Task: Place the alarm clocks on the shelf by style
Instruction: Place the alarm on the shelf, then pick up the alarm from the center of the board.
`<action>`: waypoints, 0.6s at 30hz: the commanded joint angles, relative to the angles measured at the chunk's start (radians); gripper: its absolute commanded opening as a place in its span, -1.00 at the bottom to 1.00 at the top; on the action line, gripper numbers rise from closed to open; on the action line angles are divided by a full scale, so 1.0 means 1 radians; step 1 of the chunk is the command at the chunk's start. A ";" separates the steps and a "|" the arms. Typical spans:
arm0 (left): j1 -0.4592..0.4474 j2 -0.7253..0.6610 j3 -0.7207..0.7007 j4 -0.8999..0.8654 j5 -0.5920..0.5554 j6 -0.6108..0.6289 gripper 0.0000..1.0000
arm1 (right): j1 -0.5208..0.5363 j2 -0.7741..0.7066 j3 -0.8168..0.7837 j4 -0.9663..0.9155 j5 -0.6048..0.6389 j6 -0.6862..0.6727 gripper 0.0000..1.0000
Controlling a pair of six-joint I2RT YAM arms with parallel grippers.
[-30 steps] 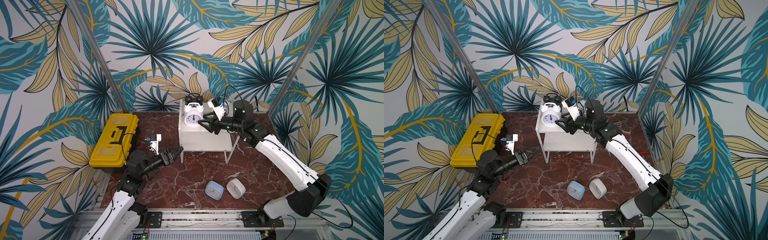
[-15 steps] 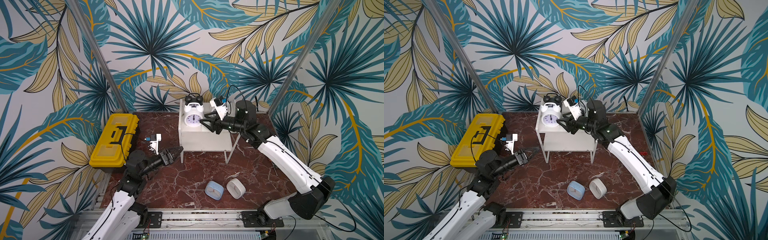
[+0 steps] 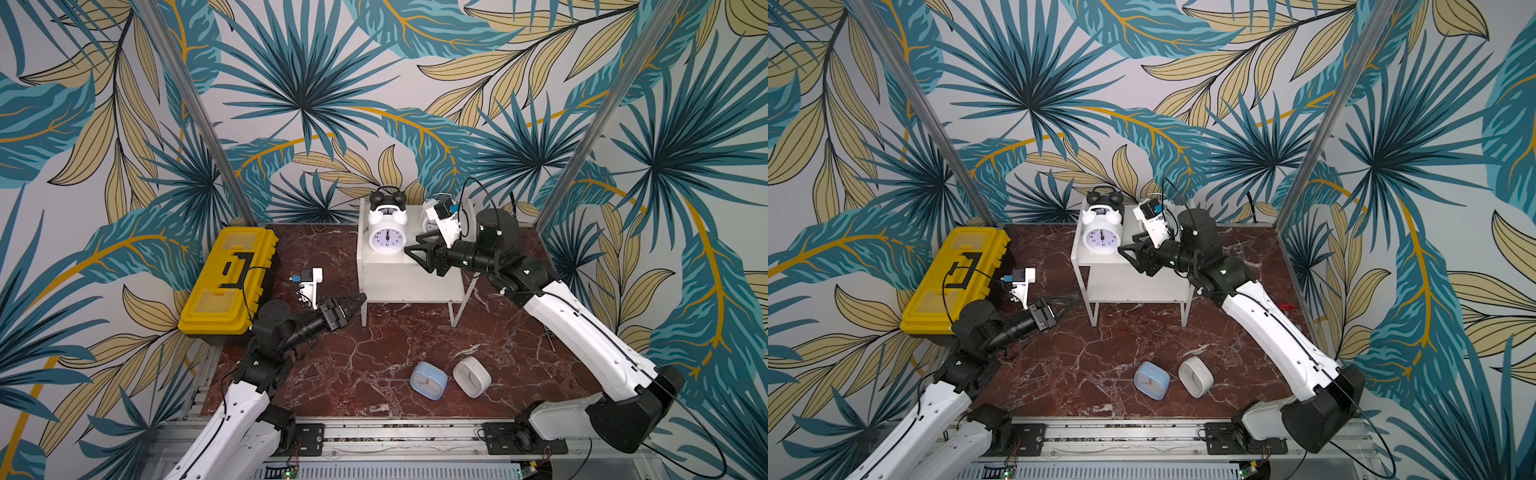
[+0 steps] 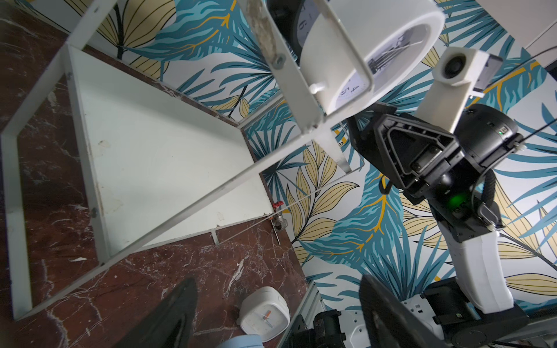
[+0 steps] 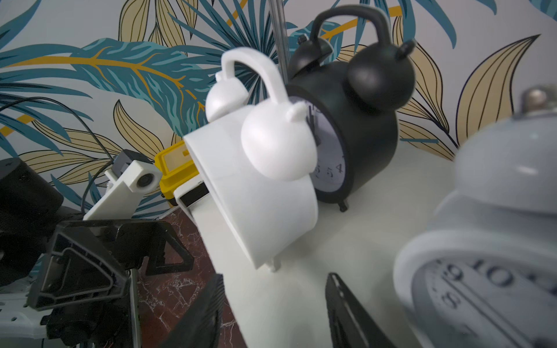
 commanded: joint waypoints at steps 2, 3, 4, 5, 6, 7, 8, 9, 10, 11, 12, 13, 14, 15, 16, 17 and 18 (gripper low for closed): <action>0.010 -0.020 0.008 -0.146 -0.122 0.053 0.85 | 0.106 -0.144 -0.111 -0.143 0.208 0.054 0.14; 0.011 -0.022 0.006 -0.160 -0.134 0.055 0.87 | 0.145 -0.177 -0.146 -0.185 0.273 0.065 0.14; 0.012 -0.024 0.003 -0.170 -0.143 0.053 0.87 | 0.181 -0.202 -0.177 -0.226 0.328 0.083 0.14; 0.012 -0.028 0.001 -0.185 -0.159 0.050 0.87 | 0.221 -0.232 -0.217 -0.263 0.387 0.114 0.14; 0.012 -0.034 -0.002 -0.200 -0.175 0.048 0.86 | 0.255 -0.258 -0.264 -0.296 0.425 0.153 0.14; 0.012 -0.042 -0.004 -0.213 -0.191 0.045 0.87 | 0.288 -0.280 -0.301 -0.318 0.455 0.191 0.14; 0.011 -0.053 -0.009 -0.222 -0.207 0.040 0.87 | 0.319 -0.302 -0.350 -0.347 0.493 0.238 0.14; 0.013 -0.065 -0.016 -0.227 -0.224 0.033 0.87 | 0.344 -0.320 -0.395 -0.365 0.511 0.287 0.15; 0.013 -0.078 -0.023 -0.229 -0.233 0.025 0.87 | 0.367 -0.333 -0.436 -0.370 0.519 0.322 0.16; 0.014 -0.091 -0.029 -0.240 -0.249 0.017 0.87 | 0.393 -0.345 -0.477 -0.372 0.534 0.366 0.17; 0.013 -0.100 -0.033 -0.259 -0.269 0.011 0.88 | 0.408 -0.348 -0.507 -0.379 0.542 0.405 0.18; 0.014 -0.109 -0.033 -0.287 -0.293 0.007 0.88 | 0.421 -0.348 -0.539 -0.380 0.539 0.440 0.19; 0.015 -0.114 -0.033 -0.312 -0.314 0.008 0.87 | 0.432 -0.348 -0.570 -0.376 0.540 0.466 0.20; 0.015 -0.117 -0.033 -0.329 -0.326 0.007 0.87 | 0.434 -0.342 -0.591 -0.375 0.541 0.486 0.22; 0.014 -0.119 -0.036 -0.348 -0.336 0.004 0.87 | 0.434 -0.336 -0.614 -0.374 0.535 0.506 0.23; 0.015 -0.120 -0.040 -0.357 -0.338 0.001 0.87 | 0.435 -0.332 -0.630 -0.371 0.524 0.520 0.23; 0.015 -0.119 -0.044 -0.359 -0.337 -0.004 0.86 | 0.434 -0.329 -0.640 -0.372 0.526 0.529 0.24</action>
